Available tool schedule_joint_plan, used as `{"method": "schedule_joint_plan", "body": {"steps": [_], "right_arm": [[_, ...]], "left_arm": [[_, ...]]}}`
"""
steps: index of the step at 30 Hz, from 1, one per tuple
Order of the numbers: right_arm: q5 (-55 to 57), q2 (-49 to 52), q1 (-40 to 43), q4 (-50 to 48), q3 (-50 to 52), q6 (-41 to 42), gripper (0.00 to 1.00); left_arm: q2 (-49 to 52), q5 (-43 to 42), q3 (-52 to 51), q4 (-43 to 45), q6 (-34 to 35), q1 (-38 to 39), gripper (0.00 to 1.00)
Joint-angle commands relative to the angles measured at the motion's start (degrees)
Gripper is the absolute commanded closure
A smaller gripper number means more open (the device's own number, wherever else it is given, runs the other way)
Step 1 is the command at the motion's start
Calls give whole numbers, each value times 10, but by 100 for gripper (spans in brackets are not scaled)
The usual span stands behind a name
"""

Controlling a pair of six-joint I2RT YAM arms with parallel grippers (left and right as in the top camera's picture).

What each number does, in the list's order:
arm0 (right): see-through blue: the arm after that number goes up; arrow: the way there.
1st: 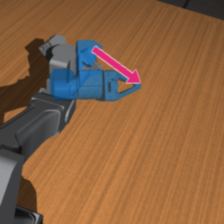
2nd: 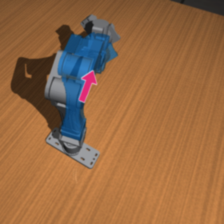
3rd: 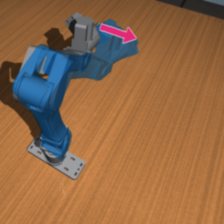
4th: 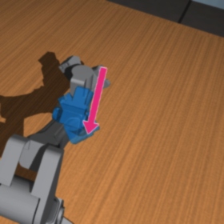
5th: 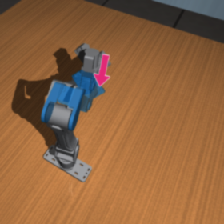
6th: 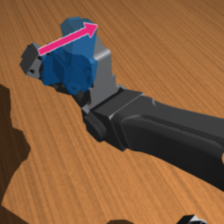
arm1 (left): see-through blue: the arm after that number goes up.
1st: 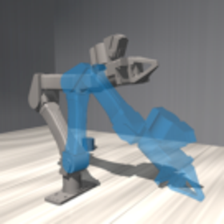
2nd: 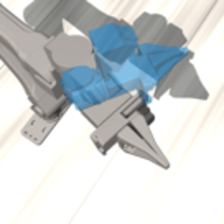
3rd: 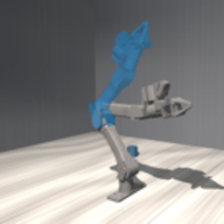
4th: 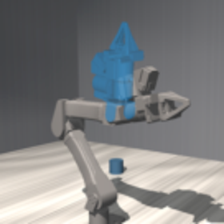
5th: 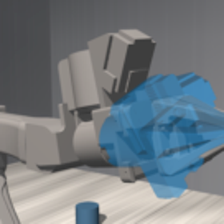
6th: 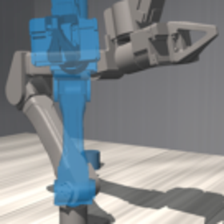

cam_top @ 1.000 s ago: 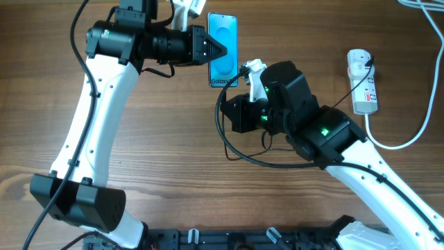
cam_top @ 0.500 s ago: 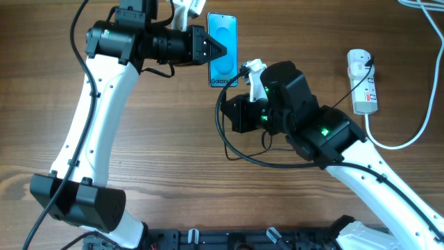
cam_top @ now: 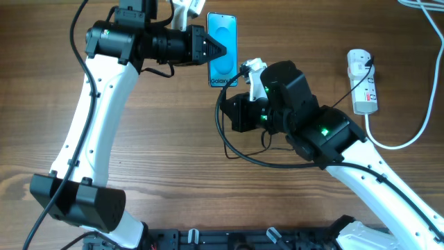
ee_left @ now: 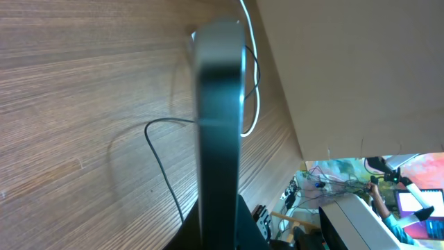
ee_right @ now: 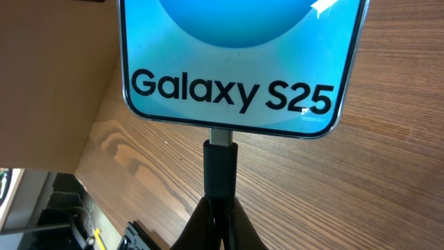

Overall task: Plug charger to phone and switch on socket
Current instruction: 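Push the USB-C plug up into the phone's bottom port with the right gripper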

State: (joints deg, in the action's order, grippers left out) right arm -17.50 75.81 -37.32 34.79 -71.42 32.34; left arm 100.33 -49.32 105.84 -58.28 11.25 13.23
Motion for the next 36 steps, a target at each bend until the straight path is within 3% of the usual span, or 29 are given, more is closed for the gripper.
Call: {"method": "schedule_joint_plan", "body": {"steps": [1,36], "right_arm": [[10,5,0,-4,-9,7,96],[25,14,1,-9,-9,7,96]], "left_arm": [[0,-10,1,2,-5,1,96],[0,-23,1,-6,-5,1,96]]}}
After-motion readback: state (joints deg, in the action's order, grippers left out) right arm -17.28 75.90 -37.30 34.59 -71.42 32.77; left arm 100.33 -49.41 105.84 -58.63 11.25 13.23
